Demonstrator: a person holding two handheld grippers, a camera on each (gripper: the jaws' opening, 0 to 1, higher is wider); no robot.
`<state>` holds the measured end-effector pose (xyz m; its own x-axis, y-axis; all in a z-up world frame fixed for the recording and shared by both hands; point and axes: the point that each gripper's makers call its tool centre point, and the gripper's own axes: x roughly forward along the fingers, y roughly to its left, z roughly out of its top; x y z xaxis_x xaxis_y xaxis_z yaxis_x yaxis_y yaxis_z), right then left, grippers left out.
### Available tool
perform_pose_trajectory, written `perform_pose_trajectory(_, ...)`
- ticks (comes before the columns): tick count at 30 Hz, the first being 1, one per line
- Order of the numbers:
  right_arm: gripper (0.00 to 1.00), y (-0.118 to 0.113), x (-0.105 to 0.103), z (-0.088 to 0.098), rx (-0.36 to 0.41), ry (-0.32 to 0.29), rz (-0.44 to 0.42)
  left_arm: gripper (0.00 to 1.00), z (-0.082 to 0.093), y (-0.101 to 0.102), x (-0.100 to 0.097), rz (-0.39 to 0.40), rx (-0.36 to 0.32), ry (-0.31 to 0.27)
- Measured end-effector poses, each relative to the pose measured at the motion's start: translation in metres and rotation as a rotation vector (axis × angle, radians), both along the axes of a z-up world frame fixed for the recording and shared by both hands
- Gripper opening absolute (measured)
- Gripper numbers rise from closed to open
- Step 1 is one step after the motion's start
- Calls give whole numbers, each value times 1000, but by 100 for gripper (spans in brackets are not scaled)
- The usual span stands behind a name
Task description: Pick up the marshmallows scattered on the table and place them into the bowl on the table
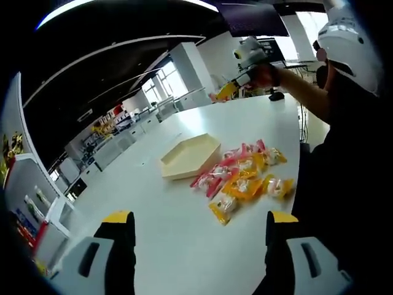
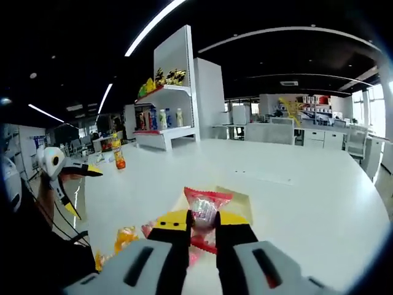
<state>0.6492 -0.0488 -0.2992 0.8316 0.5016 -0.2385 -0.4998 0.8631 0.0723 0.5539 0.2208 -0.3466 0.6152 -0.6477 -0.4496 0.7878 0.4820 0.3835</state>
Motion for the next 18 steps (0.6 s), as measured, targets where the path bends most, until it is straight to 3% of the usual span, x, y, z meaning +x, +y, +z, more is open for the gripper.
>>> perform_pose_trajectory(14, 12, 8, 17, 7, 11, 4, 18, 87, 12, 0, -1, -6, -21, -43)
perform_pose_trajectory(18, 12, 12, 32, 8, 2, 7, 17, 87, 11, -1, -3, -11, -19, -44)
